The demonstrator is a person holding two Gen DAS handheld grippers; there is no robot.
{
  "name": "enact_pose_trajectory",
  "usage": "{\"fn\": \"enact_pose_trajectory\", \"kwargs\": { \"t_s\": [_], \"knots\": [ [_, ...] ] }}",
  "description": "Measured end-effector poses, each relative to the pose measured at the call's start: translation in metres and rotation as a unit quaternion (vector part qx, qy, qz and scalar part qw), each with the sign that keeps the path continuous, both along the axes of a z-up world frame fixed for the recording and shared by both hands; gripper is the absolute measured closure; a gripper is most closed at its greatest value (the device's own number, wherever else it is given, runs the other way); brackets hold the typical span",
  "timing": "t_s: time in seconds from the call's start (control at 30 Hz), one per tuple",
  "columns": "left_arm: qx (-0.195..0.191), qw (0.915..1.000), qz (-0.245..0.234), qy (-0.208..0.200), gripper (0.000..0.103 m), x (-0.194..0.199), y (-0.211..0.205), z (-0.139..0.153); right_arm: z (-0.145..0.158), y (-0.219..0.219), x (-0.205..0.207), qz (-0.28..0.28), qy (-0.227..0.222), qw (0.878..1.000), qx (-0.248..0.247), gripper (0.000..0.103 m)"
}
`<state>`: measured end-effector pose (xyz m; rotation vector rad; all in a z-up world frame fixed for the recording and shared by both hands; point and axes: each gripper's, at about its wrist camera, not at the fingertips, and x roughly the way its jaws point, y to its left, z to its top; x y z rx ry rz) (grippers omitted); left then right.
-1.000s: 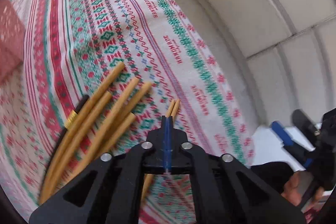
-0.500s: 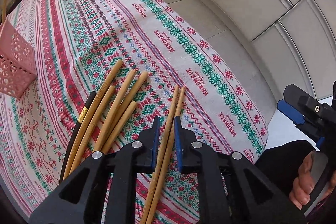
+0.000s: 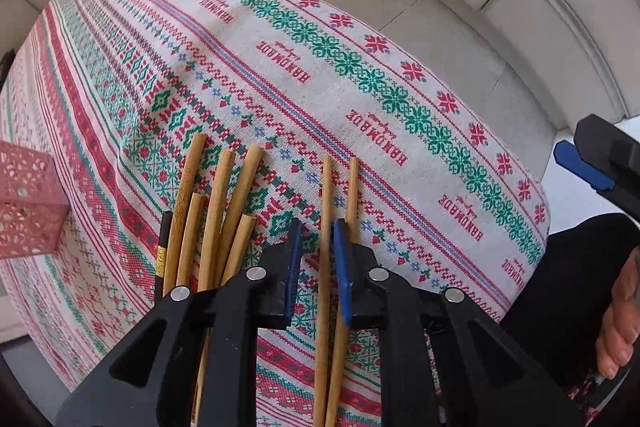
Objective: Organize utensils
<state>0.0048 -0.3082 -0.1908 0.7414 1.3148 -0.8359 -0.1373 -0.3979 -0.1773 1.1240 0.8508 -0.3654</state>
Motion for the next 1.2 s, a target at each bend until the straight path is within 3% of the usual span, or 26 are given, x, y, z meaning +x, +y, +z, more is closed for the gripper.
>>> {"fn": "enact_pose_trajectory", "kwargs": {
  "t_s": [0.07,0.1,0.2,0.27,0.33,0.4,0.43,0.5,0.57,0.73,0.77,0.8,0.87,0.9,1.03,1.2],
  "knots": [
    [-0.026,0.9989,0.039,-0.002,0.09,-0.001,0.0,0.002,0.001,0.003,0.003,0.001,0.001,1.0,-0.006,0.013],
    [-0.048,0.9971,0.057,-0.014,0.097,-0.001,0.005,0.002,0.002,0.006,0.005,0.003,0.004,1.0,-0.013,0.013],
    [-0.113,0.9862,0.114,-0.039,0.099,-0.003,0.032,0.008,0.004,0.016,0.018,0.03,0.022,0.999,-0.024,0.013],
    [-0.173,0.9733,0.146,-0.039,0.099,-0.008,0.058,0.027,0.004,0.028,0.031,0.057,0.039,0.997,-0.033,0.014],
    [-0.222,0.9604,0.158,-0.057,0.099,-0.019,0.082,0.052,0.001,0.043,0.048,0.079,0.066,0.994,-0.04,0.021],
    [-0.27,0.9457,0.167,-0.071,0.099,-0.026,0.113,0.069,-0.009,0.058,0.071,0.11,0.101,0.988,-0.027,0.036],
    [-0.294,0.938,0.168,-0.077,0.099,-0.031,0.128,0.077,-0.01,0.065,0.082,0.114,0.12,0.986,-0.036,0.036],
    [-0.333,0.9239,0.165,-0.091,0.099,-0.037,0.162,0.083,-0.002,0.079,0.104,0.134,0.139,0.979,-0.068,0.05],
    [-0.369,0.9079,0.166,-0.11,0.099,-0.046,0.186,0.095,-0.009,0.093,0.125,0.16,0.183,0.968,-0.058,0.048],
    [-0.434,0.8716,0.179,-0.14,0.099,-0.05,0.262,0.126,-0.006,0.122,0.151,0.147,0.256,0.946,-0.133,0.046],
    [-0.443,0.8669,0.177,-0.146,0.099,-0.053,0.273,0.135,-0.005,0.13,0.154,0.144,0.265,0.94,-0.156,0.051],
    [-0.451,0.862,0.175,-0.152,0.099,-0.057,0.28,0.143,-0.003,0.138,0.156,0.148,0.266,0.935,-0.183,0.068],
    [-0.463,0.854,0.178,-0.157,0.099,-0.061,0.294,0.154,0.001,0.153,0.157,0.164,0.244,0.933,-0.209,0.094],
    [-0.466,0.8519,0.181,-0.156,0.099,-0.063,0.303,0.161,0.002,0.157,0.156,0.164,0.238,0.933,-0.214,0.095],
    [-0.467,0.8464,0.199,-0.162,0.099,-0.075,0.322,0.175,0.007,0.151,0.137,0.174,0.16,0.961,-0.142,0.097],
    [-0.474,0.8331,0.225,-0.175,0.099,-0.082,0.34,0.181,0.062,0.15,0.091,0.169,0.023,0.967,-0.189,0.097]
  ]
}}
